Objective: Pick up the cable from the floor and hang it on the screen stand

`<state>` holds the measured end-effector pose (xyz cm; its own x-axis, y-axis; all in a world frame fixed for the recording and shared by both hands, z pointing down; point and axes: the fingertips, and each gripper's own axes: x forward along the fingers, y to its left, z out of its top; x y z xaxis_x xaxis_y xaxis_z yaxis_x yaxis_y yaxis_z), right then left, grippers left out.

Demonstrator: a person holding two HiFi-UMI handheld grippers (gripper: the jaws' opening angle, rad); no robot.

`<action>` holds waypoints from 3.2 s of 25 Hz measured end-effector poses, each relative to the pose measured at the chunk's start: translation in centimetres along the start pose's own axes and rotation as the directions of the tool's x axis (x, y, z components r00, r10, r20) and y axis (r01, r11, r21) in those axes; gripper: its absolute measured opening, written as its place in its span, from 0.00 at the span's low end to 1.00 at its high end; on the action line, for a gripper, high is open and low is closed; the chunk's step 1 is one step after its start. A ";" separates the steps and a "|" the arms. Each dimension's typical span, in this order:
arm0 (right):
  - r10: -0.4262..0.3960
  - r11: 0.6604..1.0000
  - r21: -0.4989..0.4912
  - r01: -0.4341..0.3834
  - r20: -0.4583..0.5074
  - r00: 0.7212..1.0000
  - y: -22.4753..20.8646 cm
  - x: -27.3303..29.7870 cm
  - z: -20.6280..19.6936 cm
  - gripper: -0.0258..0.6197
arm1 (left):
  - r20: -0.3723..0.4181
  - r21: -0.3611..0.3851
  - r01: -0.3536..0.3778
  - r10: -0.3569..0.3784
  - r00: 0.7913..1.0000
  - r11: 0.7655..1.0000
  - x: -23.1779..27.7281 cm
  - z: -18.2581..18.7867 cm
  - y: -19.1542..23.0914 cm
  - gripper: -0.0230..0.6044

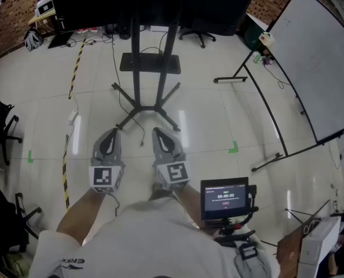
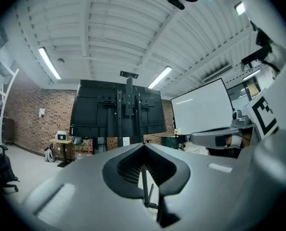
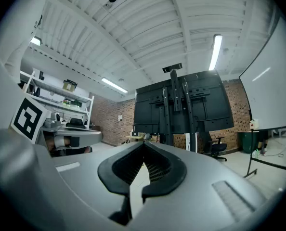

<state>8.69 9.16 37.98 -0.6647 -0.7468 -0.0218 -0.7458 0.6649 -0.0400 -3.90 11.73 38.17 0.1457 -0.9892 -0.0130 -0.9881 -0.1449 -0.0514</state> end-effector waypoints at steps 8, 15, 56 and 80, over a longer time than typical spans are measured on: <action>0.037 0.999 0.004 -0.037 -0.001 0.999 -9.2 7.4 0.5 0.06 | -0.004 0.011 -0.044 0.044 0.999 0.999 12.0 0.9 -0.3 0.04; 0.094 0.995 0.029 -0.094 0.000 0.996 -14.0 12.1 0.9 0.06 | -0.031 0.024 -0.109 0.109 0.994 0.994 18.1 1.0 -0.1 0.04; 0.037 0.999 -0.021 -0.042 -0.176 0.984 -12.6 33.3 -6.5 0.06 | -0.123 -0.095 -0.063 0.051 0.991 0.993 31.2 -7.8 17.7 0.04; 0.073 0.997 -0.001 -0.079 -0.360 0.930 -17.9 36.6 -45.0 0.06 | -0.346 -0.077 -0.093 0.061 0.936 0.993 35.6 -46.5 19.3 0.04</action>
<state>-4.23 -29.61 82.84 -0.6889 -0.6421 0.3364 -0.6910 0.7219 -0.0371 -20.02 -27.27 83.18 0.0595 -0.9419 0.3305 -0.9982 -0.0537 0.0267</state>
